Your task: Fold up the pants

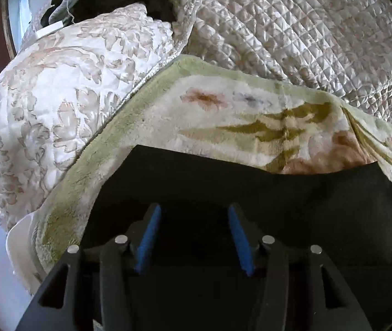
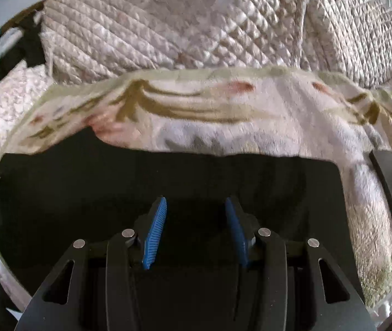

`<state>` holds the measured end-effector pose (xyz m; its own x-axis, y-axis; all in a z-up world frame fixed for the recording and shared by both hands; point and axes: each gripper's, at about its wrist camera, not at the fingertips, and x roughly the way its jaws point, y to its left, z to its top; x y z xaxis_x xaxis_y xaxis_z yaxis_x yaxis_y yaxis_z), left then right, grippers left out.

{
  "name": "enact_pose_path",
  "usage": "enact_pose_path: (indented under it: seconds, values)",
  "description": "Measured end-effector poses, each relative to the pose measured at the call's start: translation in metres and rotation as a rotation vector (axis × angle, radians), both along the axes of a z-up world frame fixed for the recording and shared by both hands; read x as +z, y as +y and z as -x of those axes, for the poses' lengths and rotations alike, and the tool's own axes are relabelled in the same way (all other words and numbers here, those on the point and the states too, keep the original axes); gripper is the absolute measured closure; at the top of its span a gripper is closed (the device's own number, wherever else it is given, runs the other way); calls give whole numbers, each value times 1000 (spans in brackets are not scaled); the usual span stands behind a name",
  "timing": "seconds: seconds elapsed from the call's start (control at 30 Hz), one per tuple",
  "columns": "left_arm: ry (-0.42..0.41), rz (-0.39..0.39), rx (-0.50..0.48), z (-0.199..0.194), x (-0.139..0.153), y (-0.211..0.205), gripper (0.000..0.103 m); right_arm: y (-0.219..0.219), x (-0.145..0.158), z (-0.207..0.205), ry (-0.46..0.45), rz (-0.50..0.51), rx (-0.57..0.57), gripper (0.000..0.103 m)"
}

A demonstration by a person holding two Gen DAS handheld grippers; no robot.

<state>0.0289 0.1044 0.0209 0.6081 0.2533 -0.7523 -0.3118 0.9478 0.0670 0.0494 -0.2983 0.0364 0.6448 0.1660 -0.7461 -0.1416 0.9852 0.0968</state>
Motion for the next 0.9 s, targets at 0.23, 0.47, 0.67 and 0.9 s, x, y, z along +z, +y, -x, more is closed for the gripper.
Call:
enact_pose_path:
  seconds: [0.23,0.47,0.67,0.9]
  values:
    - [-42,-17,77,15,6,15,49,14,-4,23,6,-57,49,58]
    - [-6,-34,92,10,-3,16,47,25,-12,24,15,-15,74,58]
    - [-31,-3,66,18,3,10,47,25,-4,33,-24,-20,78,58]
    - [-35,11,-104,32,-5,-34,45,49,-11,43,-11,-8,191,58]
